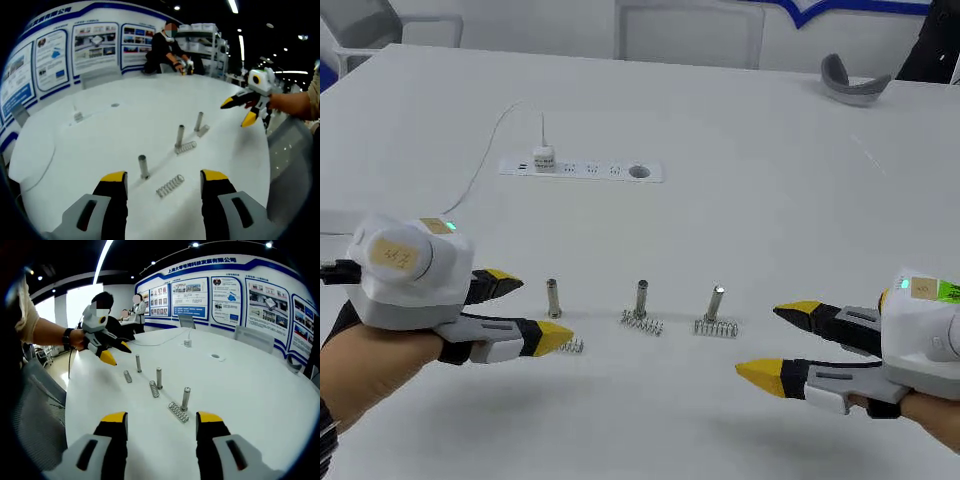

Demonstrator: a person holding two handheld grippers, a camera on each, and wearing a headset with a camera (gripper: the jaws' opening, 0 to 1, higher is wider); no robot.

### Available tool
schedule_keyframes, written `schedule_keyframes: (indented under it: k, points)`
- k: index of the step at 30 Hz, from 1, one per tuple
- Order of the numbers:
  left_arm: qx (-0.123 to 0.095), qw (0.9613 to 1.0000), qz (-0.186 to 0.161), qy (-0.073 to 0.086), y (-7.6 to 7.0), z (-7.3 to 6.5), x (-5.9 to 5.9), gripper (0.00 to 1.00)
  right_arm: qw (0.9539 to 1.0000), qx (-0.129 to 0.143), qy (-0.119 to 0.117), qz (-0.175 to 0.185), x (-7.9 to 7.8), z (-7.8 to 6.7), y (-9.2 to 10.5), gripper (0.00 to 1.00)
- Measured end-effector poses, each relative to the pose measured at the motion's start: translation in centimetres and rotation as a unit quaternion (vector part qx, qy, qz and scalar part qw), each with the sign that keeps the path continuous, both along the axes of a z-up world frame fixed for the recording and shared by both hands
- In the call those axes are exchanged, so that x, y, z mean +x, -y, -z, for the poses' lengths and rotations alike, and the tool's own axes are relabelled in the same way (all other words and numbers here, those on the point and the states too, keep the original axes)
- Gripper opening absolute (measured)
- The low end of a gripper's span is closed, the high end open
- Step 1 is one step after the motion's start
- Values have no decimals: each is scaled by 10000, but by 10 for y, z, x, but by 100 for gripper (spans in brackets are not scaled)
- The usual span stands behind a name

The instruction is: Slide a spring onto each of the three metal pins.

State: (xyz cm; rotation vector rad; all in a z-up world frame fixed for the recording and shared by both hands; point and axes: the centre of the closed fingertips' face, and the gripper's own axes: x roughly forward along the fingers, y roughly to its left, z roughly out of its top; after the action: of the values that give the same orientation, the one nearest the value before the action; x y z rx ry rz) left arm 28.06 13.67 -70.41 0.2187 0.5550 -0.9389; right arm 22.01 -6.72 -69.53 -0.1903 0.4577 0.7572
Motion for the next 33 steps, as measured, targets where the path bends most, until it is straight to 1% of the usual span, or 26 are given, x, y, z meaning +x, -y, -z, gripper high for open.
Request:
schedule_keyframes:
  k: [11, 18, 27, 33]
  points:
    - [-22, 10000, 73, -4, -6, 6, -10, 61, 9994, -52, 9, -333, 3, -2, -25, 55]
    - [35, 9999, 121, -4, -8, 10, -15, 61, 9981, -121, 15, -601, 7, -3, -45, 54]
    - [25, 9999, 141, -8, -8, 10, -19, 61, 9946, -179, 44, -1019, 12, -4, -78, 52]
    - [19, 9999, 152, -20, -9, 12, -21, 61, 9916, -232, 43, -1273, 15, -1, -101, 49]
